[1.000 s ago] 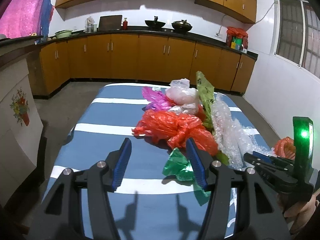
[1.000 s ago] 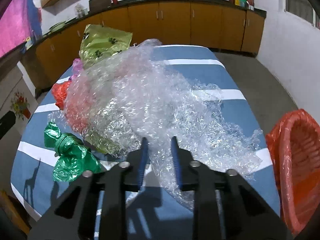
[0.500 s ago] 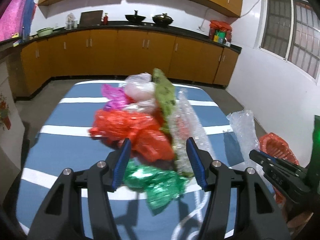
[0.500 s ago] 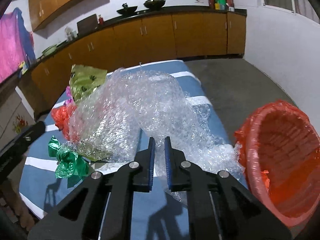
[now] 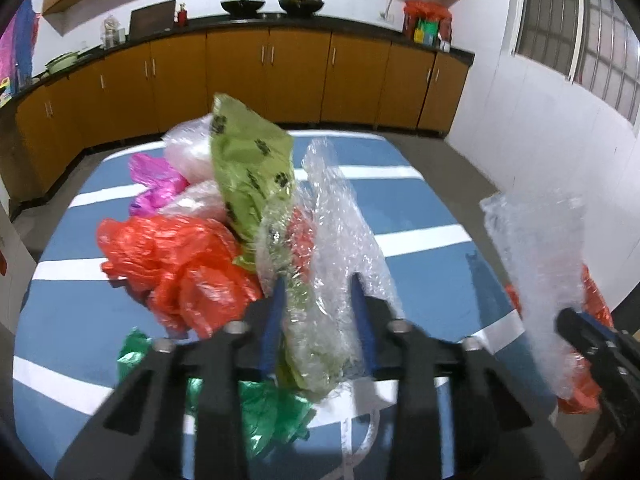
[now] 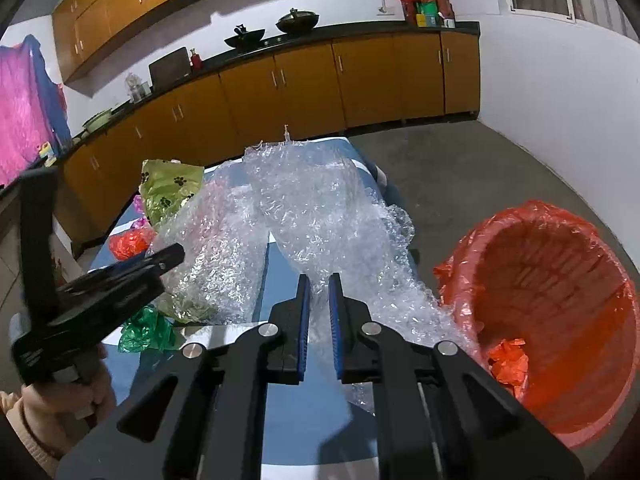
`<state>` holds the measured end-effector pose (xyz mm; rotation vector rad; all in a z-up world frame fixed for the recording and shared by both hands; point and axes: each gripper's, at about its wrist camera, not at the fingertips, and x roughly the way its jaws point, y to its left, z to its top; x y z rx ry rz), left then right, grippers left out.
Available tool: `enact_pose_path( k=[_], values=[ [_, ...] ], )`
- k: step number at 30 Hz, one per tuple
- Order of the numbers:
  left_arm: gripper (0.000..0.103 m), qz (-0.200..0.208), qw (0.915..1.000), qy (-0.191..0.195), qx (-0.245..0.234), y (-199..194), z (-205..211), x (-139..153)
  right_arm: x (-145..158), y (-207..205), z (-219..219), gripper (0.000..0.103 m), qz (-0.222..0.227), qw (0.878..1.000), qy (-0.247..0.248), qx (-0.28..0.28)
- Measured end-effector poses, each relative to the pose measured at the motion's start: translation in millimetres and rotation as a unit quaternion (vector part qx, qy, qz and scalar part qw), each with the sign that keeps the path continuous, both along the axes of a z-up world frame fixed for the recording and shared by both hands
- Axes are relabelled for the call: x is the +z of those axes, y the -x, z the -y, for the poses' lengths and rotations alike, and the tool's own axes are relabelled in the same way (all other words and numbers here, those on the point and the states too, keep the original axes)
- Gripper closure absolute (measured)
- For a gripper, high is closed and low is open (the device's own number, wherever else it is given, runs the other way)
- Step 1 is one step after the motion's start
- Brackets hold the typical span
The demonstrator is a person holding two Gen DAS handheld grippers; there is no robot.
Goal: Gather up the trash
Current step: 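Lift bubble wrap with the right tool while the left tool grasps another bubble wrap piece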
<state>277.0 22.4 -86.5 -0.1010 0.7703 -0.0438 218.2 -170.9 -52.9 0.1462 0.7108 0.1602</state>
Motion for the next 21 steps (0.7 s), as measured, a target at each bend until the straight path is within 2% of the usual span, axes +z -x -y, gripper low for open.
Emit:
enact_pose_path(
  k=[1, 4, 13, 21],
  values=[
    [0.096, -0.008, 1.0, 0.005, -0.004, -3.4, 0.4, -2.7, 1.0, 2.2, 2.7, 0.092, 0.002, 1.0, 0.0, -0.002],
    [0.099, -0.003, 0.9995, 0.028, -0.014, -1.7, -1.9, -0.7, 5.4, 4.8, 8.7, 0.092, 0.007, 1.0, -0.002, -0.007],
    [0.1, 0.052, 0.996, 0.037, -0.063, 23.2, 7.5, 33.2, 17.5, 12.0, 24.8, 0.092, 0.025, 0.999, -0.008, -0.024],
    [0.1, 0.08, 0.9912, 0.04, -0.097, 41.6, 24.3, 58.0, 27.1, 21.1, 46.4, 0.093, 0.04, 0.998, -0.014, -0.045]
  ],
)
